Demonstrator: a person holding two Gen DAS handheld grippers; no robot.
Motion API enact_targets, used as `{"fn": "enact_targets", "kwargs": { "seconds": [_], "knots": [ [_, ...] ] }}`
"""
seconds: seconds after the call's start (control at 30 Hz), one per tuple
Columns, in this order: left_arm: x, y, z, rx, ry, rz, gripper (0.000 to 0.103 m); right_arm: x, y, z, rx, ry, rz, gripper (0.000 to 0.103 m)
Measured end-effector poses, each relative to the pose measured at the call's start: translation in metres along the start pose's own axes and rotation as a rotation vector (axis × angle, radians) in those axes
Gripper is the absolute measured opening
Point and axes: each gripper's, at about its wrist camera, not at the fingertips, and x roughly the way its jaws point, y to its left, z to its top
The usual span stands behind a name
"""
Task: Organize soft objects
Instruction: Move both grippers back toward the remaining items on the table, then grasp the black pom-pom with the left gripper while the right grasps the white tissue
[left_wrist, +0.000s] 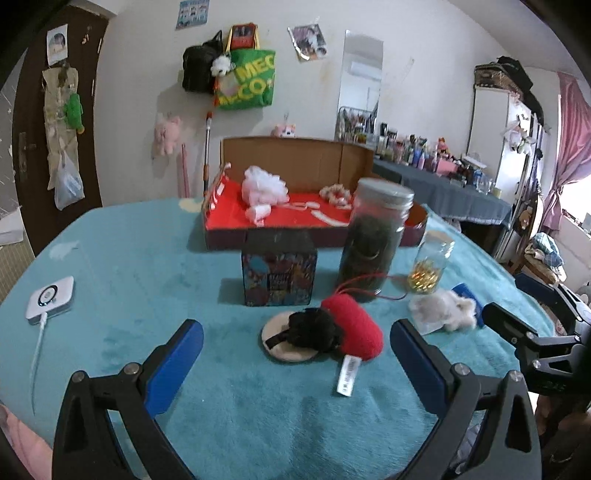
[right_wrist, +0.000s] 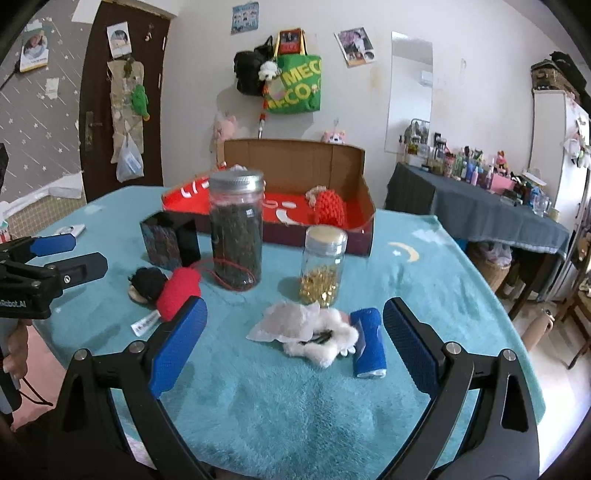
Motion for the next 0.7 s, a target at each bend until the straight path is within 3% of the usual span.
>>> {"fn": "enact_targets", "kwargs": {
  "seconds": [0.5, 0.63, 0.7],
  "knots": [
    [0.046, 0.005, 0.0, 0.003, 0.102, -0.035, 0.101, 0.05, 0.004, -0.01, -0.038, 0.101, -0.005, 0.097],
    [0.055, 0.006, 0.004, 0.009, 0.123, -0.045, 0.095, 0.06, 0.007, -0.008, -0.061, 0.117, 0.006, 0.093],
    [0.06, 0.007, 0.005, 0.015, 0.138, -0.057, 0.082, 0.065, 0.008, -0.008, -0.071, 0.127, 0.008, 0.083]
  ]
}}
